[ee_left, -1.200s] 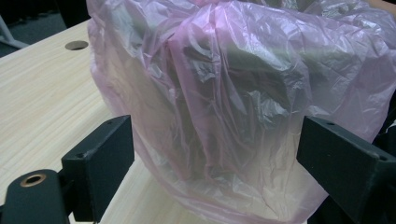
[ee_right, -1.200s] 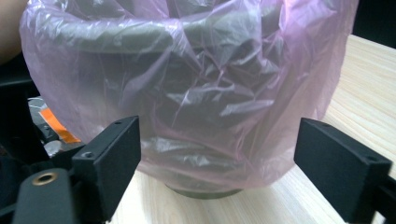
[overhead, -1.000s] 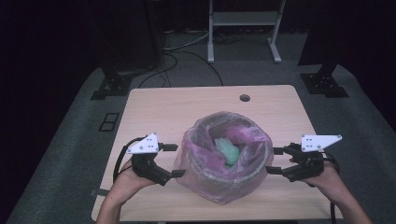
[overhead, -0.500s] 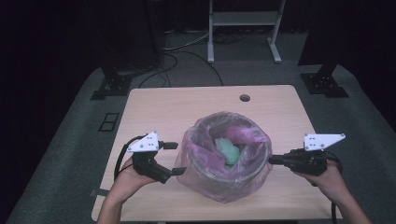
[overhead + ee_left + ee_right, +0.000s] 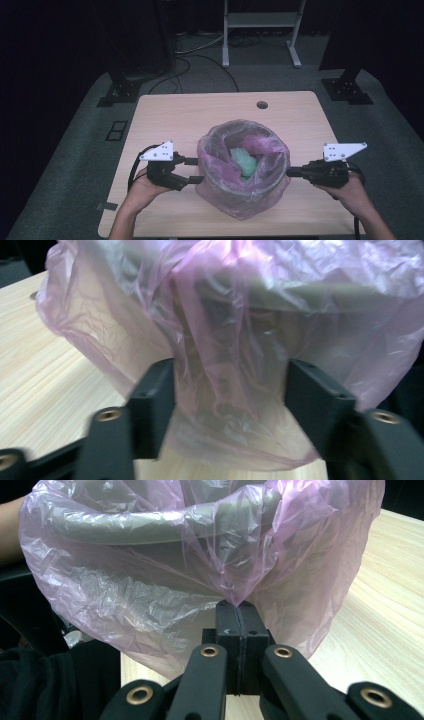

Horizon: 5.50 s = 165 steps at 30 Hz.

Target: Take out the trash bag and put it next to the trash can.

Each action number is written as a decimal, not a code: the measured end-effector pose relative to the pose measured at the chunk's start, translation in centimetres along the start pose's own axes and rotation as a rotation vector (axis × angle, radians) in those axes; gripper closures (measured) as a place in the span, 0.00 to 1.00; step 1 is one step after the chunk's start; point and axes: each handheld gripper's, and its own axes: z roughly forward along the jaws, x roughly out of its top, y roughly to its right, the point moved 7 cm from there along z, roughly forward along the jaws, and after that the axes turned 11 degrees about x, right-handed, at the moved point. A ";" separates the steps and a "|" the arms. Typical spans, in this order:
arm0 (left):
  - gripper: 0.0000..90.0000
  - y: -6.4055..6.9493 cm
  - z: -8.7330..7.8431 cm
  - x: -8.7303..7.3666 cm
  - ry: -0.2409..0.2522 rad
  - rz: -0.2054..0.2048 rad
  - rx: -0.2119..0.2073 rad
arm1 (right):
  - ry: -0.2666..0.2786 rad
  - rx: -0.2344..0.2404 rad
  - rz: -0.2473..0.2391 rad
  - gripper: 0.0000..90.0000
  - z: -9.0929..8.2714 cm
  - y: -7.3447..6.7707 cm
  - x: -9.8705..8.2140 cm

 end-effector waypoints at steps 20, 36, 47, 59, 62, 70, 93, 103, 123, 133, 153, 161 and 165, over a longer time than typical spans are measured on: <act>1.00 0.0 -3.4 2.1 0.097 0.020 0.042 | 0.033 -0.022 -0.005 1.00 -1.4 -0.2 0.7; 1.00 0.4 -3.8 7.4 0.215 0.085 0.024 | 0.105 -0.030 -0.057 1.00 -3.0 -0.3 4.4; 1.00 0.7 -1.8 10.5 0.257 0.105 0.004 | 0.115 -0.009 -0.106 1.00 -1.9 -0.5 7.4; 1.00 0.4 0.6 12.9 0.278 0.085 -0.009 | 0.110 0.046 -0.124 1.00 1.1 -0.3 10.1; 1.00 0.4 1.3 13.4 0.277 0.083 -0.010 | 0.112 0.060 -0.122 1.00 2.0 -0.2 10.7; 1.00 0.7 3.1 14.3 0.251 0.103 -0.009 | 0.134 0.097 -0.126 1.00 3.8 -0.2 12.0; 1.00 2.1 5.7 15.5 0.248 0.131 -0.067 | 0.145 0.134 -0.138 0.77 5.9 -0.6 13.9; 1.00 2.5 6.1 15.7 0.244 0.144 -0.080 | 0.135 0.145 -0.150 0.86 6.8 -0.7 14.2; 0.69 1.6 4.3 13.9 0.246 0.119 -0.017 | 0.123 0.105 -0.150 1.00 6.0 -0.5 14.2; 0.49 1.3 4.6 12.5 0.199 0.094 -0.009 | 0.183 0.095 -0.169 1.00 4.0 -0.9 16.9; 0.65 3.2 6.7 14.0 0.179 0.152 -0.084 | 0.205 0.162 -0.219 1.00 5.5 -3.1 19.9; 1.00 2.9 5.7 14.2 0.195 0.155 -0.074 | 0.202 0.154 -0.208 1.00 5.3 -2.7 19.4; 1.00 2.5 5.1 14.2 0.211 0.143 -0.061 | 0.199 0.141 -0.206 1.00 4.8 -2.5 19.0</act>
